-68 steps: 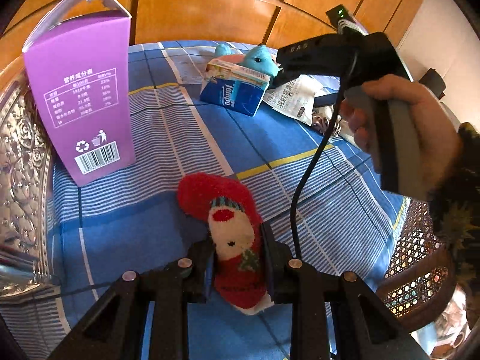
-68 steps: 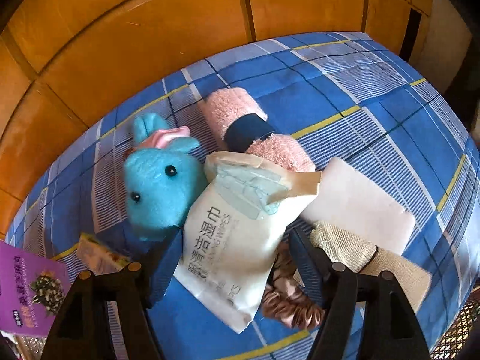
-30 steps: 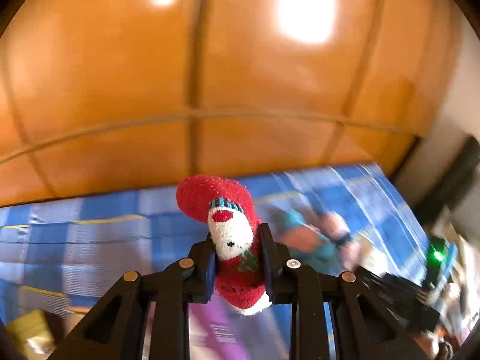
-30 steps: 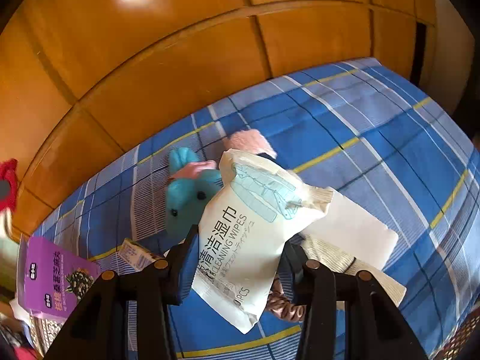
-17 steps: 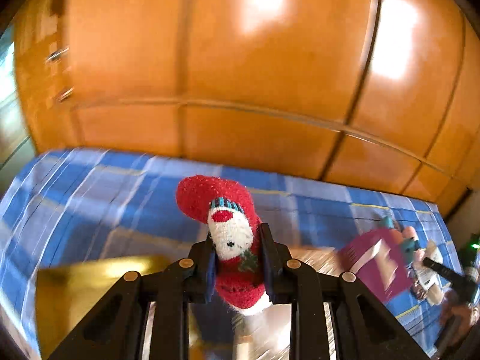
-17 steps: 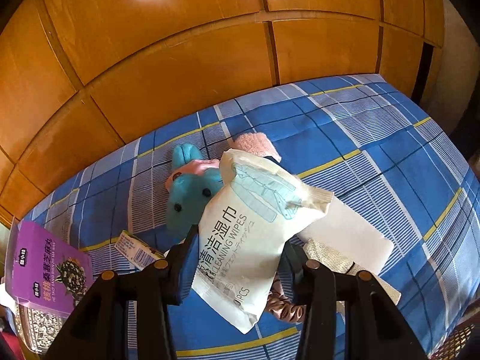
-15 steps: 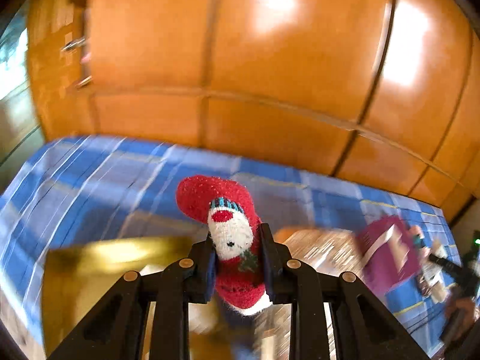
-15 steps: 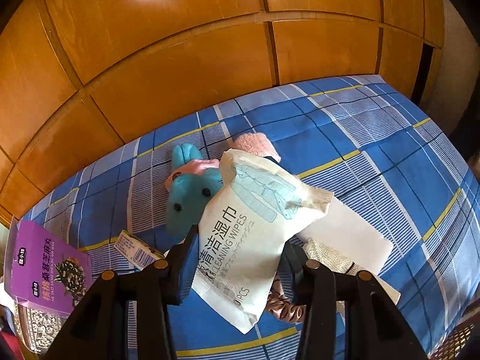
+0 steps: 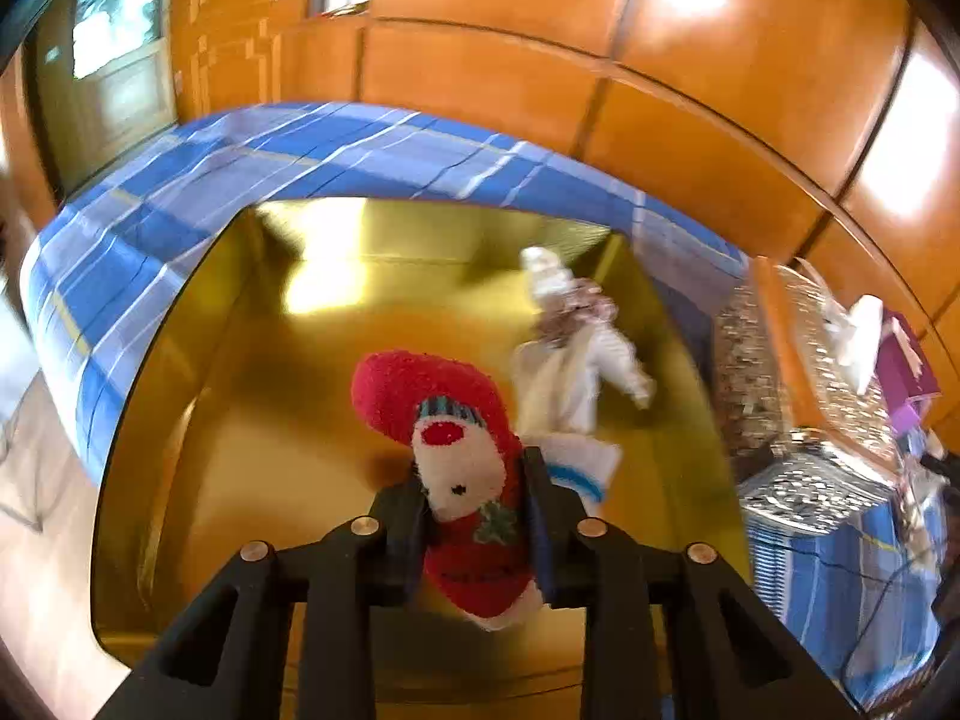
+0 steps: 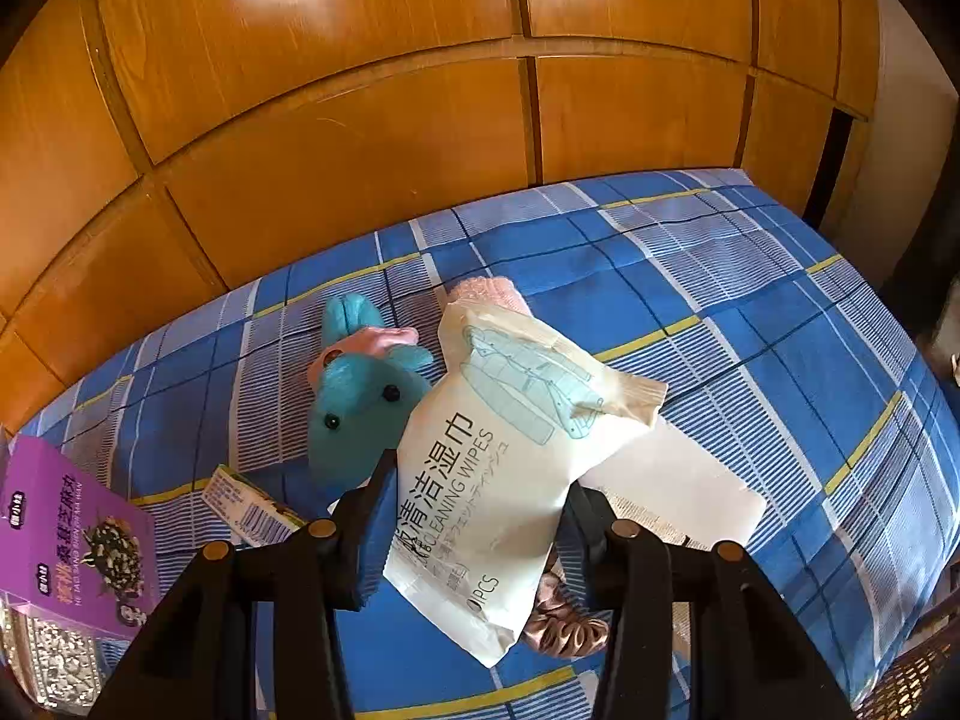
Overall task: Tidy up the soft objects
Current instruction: 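Place the red sock in the tray with the left tool while the right tool grasps the wipes, then carry the wipes pack into the gold tray and open the right tool, then move both tools back toward the remaining soft items, then grasp the small barcode snack box with the left tool, then lift the snack box with the left tool while the right tool grasps the blue plush elephant, then release the snack box into the gold tray with the left tool while the right tool holds the plush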
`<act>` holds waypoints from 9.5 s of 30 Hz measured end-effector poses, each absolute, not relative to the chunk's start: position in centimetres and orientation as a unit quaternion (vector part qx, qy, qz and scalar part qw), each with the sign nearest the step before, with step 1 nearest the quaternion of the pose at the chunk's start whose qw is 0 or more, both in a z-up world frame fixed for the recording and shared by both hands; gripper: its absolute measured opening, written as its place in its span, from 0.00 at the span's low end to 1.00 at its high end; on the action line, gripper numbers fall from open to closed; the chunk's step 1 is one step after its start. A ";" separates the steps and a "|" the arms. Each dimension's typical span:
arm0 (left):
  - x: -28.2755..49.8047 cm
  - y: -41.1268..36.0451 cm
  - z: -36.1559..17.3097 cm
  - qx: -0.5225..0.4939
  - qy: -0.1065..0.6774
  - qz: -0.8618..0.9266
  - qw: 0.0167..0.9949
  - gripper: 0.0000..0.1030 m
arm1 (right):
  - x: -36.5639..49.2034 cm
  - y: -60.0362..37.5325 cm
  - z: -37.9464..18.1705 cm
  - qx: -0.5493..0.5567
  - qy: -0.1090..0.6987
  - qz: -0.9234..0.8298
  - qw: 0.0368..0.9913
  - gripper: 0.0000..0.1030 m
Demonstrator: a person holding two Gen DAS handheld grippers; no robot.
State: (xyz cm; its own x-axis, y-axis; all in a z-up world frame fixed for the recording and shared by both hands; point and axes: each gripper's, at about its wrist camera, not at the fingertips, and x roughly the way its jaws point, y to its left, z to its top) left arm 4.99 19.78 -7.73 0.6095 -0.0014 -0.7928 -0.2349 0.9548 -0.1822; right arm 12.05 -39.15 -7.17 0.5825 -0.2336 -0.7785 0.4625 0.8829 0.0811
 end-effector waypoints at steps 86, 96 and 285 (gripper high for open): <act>-2.4 19.8 -3.8 -0.067 0.357 0.079 0.928 0.89 | 5.2 3.4 -1.5 -0.113 0.346 0.240 0.900 0.61; -2.7 17.4 -3.1 -0.041 0.352 0.050 0.934 0.89 | 4.2 -4.0 1.2 -0.084 0.309 0.189 0.928 0.61; 3.4 22.7 -4.7 -0.108 0.378 0.105 0.913 0.90 | 12.3 -32.2 -12.4 -0.034 0.529 -0.100 0.842 0.60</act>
